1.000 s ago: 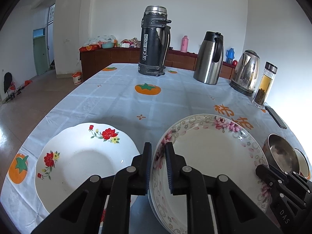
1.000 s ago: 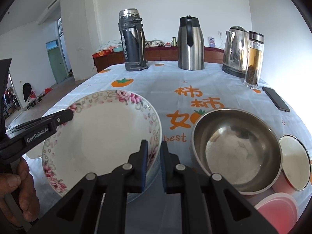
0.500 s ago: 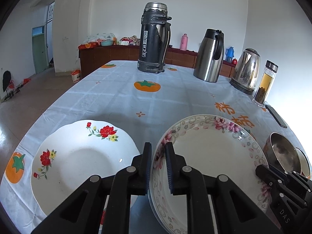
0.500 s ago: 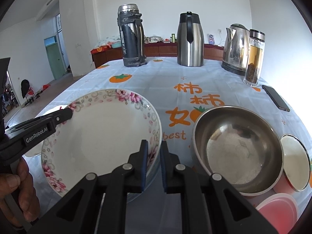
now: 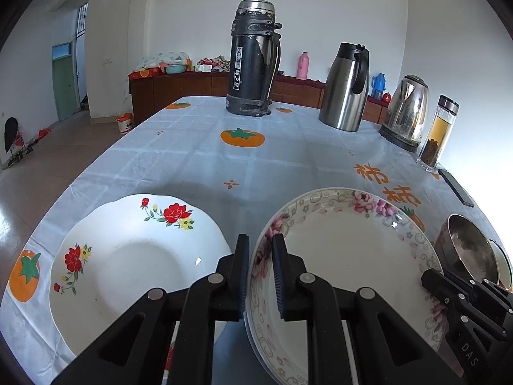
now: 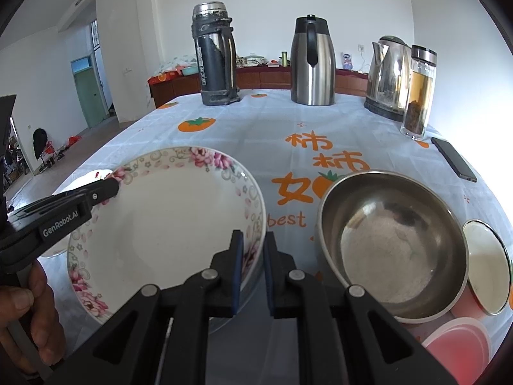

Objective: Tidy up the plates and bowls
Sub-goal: 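Lower the pink-floral plate onto the blue-patterned plate with the left gripper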

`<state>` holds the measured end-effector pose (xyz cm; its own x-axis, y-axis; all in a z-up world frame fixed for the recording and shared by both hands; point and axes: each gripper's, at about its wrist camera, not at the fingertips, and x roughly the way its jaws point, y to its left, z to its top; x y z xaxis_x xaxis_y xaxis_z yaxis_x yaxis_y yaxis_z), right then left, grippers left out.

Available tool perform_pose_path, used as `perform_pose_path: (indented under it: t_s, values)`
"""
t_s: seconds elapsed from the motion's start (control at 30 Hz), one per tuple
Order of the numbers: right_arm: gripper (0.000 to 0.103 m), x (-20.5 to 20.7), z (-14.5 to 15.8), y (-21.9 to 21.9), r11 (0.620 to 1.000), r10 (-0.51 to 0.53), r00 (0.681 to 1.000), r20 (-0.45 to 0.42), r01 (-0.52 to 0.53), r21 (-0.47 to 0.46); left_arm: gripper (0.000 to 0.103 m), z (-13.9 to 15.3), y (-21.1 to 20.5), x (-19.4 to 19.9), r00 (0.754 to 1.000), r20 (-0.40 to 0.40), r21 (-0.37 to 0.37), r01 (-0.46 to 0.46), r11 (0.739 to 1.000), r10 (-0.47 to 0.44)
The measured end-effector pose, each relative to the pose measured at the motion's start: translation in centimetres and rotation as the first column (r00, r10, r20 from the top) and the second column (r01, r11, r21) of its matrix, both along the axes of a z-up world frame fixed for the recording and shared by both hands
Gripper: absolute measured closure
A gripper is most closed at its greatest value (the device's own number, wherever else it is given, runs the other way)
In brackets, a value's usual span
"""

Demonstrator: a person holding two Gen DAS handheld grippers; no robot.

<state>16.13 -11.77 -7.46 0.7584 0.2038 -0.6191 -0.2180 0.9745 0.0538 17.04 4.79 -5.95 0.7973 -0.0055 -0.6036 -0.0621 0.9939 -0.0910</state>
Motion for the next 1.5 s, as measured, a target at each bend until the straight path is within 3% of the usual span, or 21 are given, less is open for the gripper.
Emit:
perform_pose_path:
  t_s: [1.5]
  values:
    - [0.089, -0.2, 0.0, -0.1, 1.0, 0.0, 1.0, 0.0, 0.0, -0.023, 0.086, -1.3, 0.1, 0.7, 0.997, -0.07, 0.003, 0.01, 1.0, -0.01]
